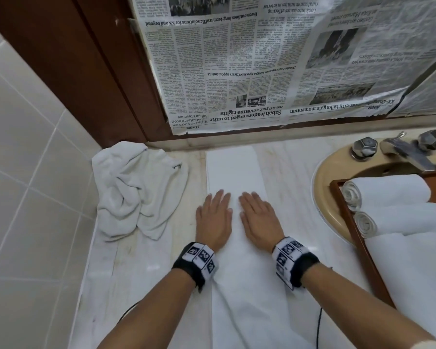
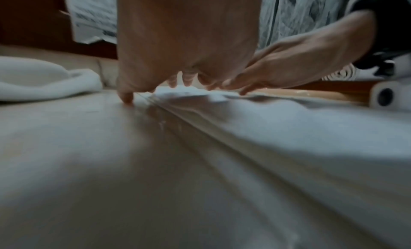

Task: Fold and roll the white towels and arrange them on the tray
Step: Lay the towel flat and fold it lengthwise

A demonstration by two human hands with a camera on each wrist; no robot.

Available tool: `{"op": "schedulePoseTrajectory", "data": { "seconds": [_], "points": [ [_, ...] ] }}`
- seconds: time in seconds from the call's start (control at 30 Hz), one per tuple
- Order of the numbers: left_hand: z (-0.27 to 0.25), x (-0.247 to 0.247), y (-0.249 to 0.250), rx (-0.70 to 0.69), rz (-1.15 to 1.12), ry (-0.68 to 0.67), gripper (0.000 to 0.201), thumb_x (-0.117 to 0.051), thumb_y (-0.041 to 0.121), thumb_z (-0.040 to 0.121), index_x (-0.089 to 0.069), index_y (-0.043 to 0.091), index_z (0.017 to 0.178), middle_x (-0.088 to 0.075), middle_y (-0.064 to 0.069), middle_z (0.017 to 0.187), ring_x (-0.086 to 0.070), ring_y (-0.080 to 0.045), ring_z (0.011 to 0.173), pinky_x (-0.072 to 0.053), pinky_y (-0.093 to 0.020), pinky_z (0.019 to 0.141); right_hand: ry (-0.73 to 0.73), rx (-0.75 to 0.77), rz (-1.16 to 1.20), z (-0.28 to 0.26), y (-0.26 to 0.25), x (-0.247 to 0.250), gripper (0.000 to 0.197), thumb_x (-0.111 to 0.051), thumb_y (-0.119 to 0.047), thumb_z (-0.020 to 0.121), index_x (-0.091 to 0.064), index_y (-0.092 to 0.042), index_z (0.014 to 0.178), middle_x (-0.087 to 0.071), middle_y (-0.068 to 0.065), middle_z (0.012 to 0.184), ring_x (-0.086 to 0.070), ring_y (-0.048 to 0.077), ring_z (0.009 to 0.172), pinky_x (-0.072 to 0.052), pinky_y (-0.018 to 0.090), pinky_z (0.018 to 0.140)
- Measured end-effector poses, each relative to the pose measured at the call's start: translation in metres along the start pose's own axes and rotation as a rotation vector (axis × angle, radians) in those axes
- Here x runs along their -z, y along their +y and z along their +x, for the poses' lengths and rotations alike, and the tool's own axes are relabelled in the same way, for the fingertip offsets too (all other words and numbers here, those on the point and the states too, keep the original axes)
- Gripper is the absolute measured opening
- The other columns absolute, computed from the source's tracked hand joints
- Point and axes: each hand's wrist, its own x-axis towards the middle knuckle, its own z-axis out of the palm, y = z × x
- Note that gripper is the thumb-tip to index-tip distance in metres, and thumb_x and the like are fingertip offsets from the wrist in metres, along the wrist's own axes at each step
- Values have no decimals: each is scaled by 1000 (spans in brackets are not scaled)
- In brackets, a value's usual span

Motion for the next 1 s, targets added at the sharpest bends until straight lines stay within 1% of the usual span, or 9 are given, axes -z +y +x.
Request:
{"op": "schedulePoseTrajectory", "data": {
  "seconds": [0.07, 0.13, 0.23, 0.37, 0.47, 0.57, 0.67, 0.87, 1.0],
  "points": [
    [7, -11, 8, 51, 81, -78, 59, -3, 45, 101, -8, 32, 159, 2, 15, 166, 6, -19, 153, -4, -55, 122, -120, 5, -48, 14, 3, -9, 73, 5, -45, 93, -12, -17, 158, -6, -3, 165, -2, 18, 152, -6, 45, 122],
    [11, -14, 4, 90, 133, -77, 63, 5, 49, 97, 1, 35, 159, 10, 18, 165, 12, -20, 153, 2, -55, 122, -137, 23, -92, 24, 8, -9, 69, 6, -50, 95, 0, -21, 158, 8, -9, 163, 9, 13, 151, 2, 44, 123],
    [13, -11, -9, 158, 177, -71, 55, -2, 51, 103, 7, 41, 157, 14, 23, 163, 14, -19, 153, 8, -55, 121, -145, -18, -129, 26, 35, -8, 66, 0, -56, 97, 9, -28, 156, 19, -15, 160, 18, 10, 149, 10, 41, 121],
    [14, 0, -27, 307, 150, -39, 55, -7, 50, 105, 9, 41, 156, 15, 22, 163, 15, -18, 152, 10, -53, 121, -146, -131, -92, 20, 64, 1, 60, -4, -53, 102, 14, -32, 155, 23, -19, 159, 20, 12, 149, 13, 42, 120],
    [10, 6, -31, 352, 95, -6, 55, -11, 48, 105, 5, 40, 157, 9, 20, 165, 10, -19, 153, 6, -52, 122, -70, -221, -41, 11, 59, 8, 58, -9, -45, 105, 11, -26, 156, 21, -14, 159, 18, 14, 150, 9, 43, 121],
    [0, -3, -12, 229, 69, -32, 54, -8, 49, 105, 7, 43, 156, 14, 22, 163, 14, -21, 153, 9, -56, 119, -49, -36, -50, 0, 27, 2, 59, -11, -46, 105, 6, -24, 157, 17, -12, 160, 19, 14, 149, 9, 42, 121],
    [-8, -17, 2, 139, 118, -67, 58, 7, 51, 98, 8, 45, 155, 17, 23, 162, 16, -22, 152, 10, -60, 118, -110, 65, -75, -4, 3, -18, 67, 8, -53, 98, 3, -23, 158, 15, -12, 160, 14, 14, 151, 11, 42, 120],
    [-8, -5, -15, 268, 159, -70, 52, -4, 52, 104, 15, 50, 152, 21, 24, 161, 21, -19, 151, 13, -60, 118, -126, -82, -115, -4, 32, -11, 59, -3, -53, 102, 16, -33, 154, 26, -20, 157, 24, 10, 147, 13, 45, 120],
    [-26, -3, -20, 270, 140, -39, 53, 2, 53, 102, 14, 49, 153, 21, 22, 161, 19, -21, 151, 13, -60, 118, -109, -207, -112, -17, 40, -6, 61, 8, -52, 98, 18, -29, 154, 27, -17, 157, 25, 12, 146, 15, 43, 119]
  ]
}}
